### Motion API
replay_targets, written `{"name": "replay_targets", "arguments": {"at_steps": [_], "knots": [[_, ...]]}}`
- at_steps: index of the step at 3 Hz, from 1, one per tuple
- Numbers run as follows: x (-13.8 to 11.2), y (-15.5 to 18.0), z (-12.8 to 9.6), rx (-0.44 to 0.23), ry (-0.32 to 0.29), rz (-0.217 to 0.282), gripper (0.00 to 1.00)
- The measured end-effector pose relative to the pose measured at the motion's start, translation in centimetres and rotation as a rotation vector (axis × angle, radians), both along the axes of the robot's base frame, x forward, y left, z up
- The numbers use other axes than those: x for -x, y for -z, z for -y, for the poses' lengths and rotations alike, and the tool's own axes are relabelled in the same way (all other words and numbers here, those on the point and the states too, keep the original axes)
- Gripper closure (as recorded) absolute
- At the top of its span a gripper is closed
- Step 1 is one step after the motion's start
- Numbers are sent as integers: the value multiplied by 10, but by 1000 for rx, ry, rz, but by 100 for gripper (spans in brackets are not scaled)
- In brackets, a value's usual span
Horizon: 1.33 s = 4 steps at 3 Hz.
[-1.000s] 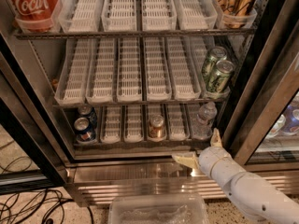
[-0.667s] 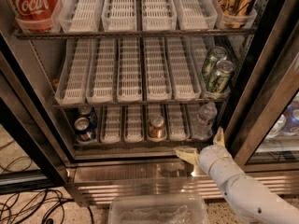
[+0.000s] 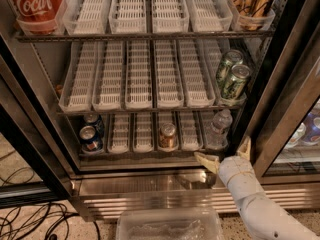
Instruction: Pick water bottle from bottom shelf of fridge
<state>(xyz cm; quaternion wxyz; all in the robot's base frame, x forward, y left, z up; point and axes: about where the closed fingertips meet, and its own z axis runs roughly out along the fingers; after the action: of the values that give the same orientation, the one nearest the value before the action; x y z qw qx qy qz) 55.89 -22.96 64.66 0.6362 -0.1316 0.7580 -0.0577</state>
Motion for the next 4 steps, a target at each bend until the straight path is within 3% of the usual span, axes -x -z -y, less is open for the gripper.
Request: {"name": "replay_targets", "arguments": {"at_steps": [2, 4], "knots": [[9, -1, -7, -3, -18, 10, 5], [16, -1, -12, -11, -21, 14, 36]]}}
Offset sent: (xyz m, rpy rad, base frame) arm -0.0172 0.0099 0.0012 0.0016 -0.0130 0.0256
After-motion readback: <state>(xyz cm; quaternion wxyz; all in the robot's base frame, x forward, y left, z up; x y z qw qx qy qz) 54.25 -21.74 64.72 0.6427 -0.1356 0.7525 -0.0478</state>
